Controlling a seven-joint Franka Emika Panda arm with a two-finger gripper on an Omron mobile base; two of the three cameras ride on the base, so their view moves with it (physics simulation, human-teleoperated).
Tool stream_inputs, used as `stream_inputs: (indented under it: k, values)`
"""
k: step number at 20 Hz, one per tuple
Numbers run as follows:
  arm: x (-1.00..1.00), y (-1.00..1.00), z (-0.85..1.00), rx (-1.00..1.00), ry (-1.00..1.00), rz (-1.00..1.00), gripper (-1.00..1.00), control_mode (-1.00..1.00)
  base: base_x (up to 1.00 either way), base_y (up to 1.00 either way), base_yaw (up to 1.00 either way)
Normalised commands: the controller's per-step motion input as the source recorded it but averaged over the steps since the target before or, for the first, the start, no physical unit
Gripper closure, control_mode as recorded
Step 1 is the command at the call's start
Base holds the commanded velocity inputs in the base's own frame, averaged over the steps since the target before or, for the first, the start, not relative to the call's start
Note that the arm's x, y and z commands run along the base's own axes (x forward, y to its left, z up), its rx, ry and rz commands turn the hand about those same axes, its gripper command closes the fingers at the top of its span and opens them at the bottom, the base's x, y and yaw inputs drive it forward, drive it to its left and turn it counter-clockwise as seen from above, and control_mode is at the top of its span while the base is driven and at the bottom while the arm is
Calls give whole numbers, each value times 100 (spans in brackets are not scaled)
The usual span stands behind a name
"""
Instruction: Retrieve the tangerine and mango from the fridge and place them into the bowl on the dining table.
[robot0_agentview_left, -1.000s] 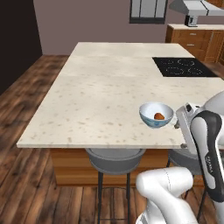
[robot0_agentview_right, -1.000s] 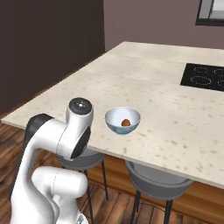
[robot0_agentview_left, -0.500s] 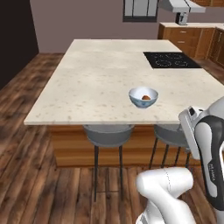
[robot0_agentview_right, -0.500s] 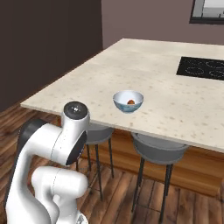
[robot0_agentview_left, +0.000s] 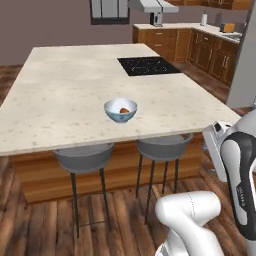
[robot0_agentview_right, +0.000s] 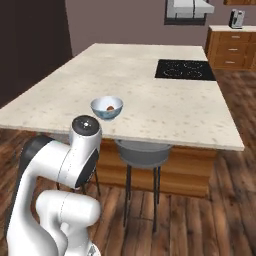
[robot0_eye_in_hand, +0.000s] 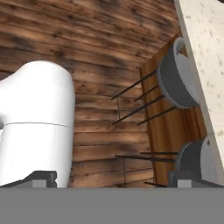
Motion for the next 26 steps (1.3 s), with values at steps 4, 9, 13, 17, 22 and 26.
stream_inputs:
  k: [4,9,13,17,22,26]
  values:
    - [0,0,0,0,0,0,-100,100,0,-45,-57]
    - [0,0,0,0,0,0,-100,100,10,-37,-53]
    - [0,0,0,0,0,0,-100,100,27,-39,-39]
    - [0,0,0,0,0,0,-100,100,35,-36,-35]
    - [0,0,0,0,0,0,-100,100,48,-35,-30]
    - [0,0,0,0,0,0,-100,100,58,-32,-27]
